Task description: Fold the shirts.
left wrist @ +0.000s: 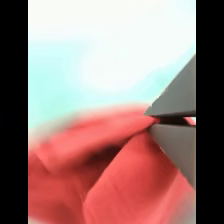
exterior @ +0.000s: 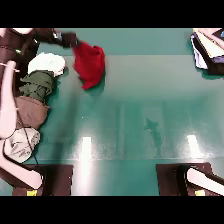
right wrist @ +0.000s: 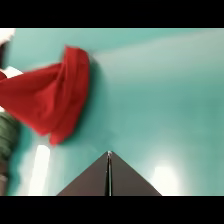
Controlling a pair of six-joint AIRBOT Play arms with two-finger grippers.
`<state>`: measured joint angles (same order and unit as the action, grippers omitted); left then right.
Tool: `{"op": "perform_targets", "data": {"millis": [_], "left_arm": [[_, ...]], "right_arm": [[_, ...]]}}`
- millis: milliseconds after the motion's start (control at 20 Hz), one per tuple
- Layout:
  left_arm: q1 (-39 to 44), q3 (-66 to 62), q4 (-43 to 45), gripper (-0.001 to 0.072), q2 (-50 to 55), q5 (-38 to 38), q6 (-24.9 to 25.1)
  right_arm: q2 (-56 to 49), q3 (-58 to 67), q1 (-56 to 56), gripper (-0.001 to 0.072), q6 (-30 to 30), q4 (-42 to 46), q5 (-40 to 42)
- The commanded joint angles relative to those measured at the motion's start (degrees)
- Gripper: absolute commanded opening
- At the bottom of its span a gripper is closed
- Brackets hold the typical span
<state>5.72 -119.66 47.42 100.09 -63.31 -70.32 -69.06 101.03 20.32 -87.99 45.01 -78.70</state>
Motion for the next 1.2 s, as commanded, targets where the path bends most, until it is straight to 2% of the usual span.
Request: {"op": "perform_targets", "data": {"millis": [0, 200, 350, 500, 600, 700, 800, 900, 1000, 1100, 1150], "left_arm": [[3.9, -2.2, -11.6, 0.0024, -11.7, -3.4, 12.2], [10.3, -2.2, -11.6, 0.0024, -21.4, -5.3, 13.7], [14.5, -1.6, -11.6, 0.0024, -24.1, -5.3, 13.8], [15.2, 2.3, -10.3, 0.0024, -24.1, -8.7, 13.3], [15.1, 6.0, -0.1, 0.0024, -24.1, -13.6, 10.3], [15.1, 9.9, 17.9, 0.0024, -24.1, -19.0, 3.3], [15.1, 13.8, 31.6, 0.0024, -24.1, -21.3, -1.4], [15.1, 17.8, 38.4, 0.0024, -24.1, -21.3, -3.9], [15.1, 20.9, 38.9, 0.0025, -24.1, -21.4, -3.9], [15.1, 22.3, 39.0, 0.0024, -24.1, -21.3, -4.4], [15.1, 22.3, 39.1, 0.0024, -24.1, -21.2, -4.7]], "right_arm": [[2.1, 0.0, 0.6, 0.0016, 0.3, -5.4, 6.2], [5.7, 0.0, 0.6, 0.0016, 4.1, -5.2, 11.3], [7.3, 0.0, 0.6, 0.0016, 4.1, -2.8, 10.6], [7.7, 0.0, 0.5, 0.0016, 4.1, -2.9, 8.9], [7.4, 0.0, 0.5, 0.0015, 4.1, -2.8, 5.6], [6.2, 0.0, -0.4, 0.0016, 4.1, -2.8, 0.2], [4.2, -0.3, -2.6, 0.0016, 4.1, -2.8, -5.9], [2.6, -3.9, -6.2, 0.0017, 4.7, -2.8, -9.4], [1.5, -11.1, -10.4, 0.0039, 7.1, -2.8, -10.0], [0.2, -20.2, -14.7, 0.048, 7.7, -2.8, -9.8], [-0.7, -25.0, -16.9, 0.0527, 8.3, -2.8, -9.6]]}}
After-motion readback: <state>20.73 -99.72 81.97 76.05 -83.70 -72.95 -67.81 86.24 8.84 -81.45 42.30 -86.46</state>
